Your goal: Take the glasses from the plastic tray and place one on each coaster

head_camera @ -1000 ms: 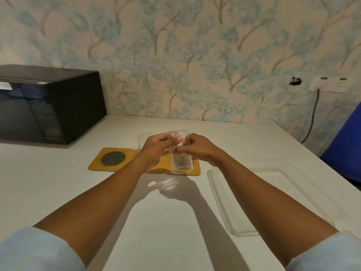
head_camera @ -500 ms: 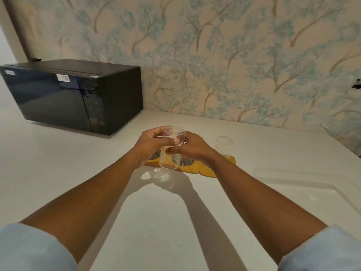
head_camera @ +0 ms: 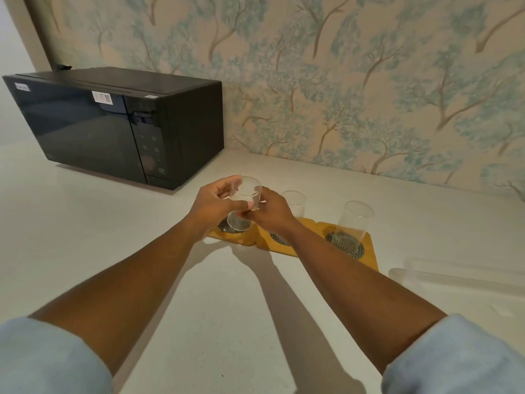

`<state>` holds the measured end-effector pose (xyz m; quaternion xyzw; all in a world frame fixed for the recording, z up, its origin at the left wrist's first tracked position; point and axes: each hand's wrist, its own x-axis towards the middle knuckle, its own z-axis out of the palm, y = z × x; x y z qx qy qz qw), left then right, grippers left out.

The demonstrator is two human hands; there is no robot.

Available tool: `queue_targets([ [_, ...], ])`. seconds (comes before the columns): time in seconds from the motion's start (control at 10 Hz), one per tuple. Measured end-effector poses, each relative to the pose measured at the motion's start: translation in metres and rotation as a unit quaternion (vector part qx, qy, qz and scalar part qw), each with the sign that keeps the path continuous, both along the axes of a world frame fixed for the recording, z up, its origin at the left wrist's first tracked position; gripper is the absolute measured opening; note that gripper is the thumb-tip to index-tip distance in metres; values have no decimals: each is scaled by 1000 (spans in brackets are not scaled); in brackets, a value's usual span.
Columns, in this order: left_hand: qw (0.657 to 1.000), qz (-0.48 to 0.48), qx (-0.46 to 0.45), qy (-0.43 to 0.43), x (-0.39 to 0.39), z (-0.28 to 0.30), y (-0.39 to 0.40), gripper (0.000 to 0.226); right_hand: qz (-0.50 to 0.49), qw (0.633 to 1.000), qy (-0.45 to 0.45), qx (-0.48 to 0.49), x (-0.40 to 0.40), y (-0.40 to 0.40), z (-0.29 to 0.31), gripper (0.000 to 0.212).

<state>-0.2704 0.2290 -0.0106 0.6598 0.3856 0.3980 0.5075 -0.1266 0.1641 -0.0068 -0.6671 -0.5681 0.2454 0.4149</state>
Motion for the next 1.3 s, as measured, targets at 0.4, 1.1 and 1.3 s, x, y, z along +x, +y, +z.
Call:
queue_targets([
  [0.4,999,40,-1,33,3,-26,38,73,3,1000,-10,-1,-1,43,-27,70],
  [1.1,992,100,-19,75,-2,-39,47,86,-57,995,-78,-33,-8,56,-43,79],
  [1.3,976,200,70,57,14,-15,23,61,-76,995,-66,26,-11,31,-19,72],
])
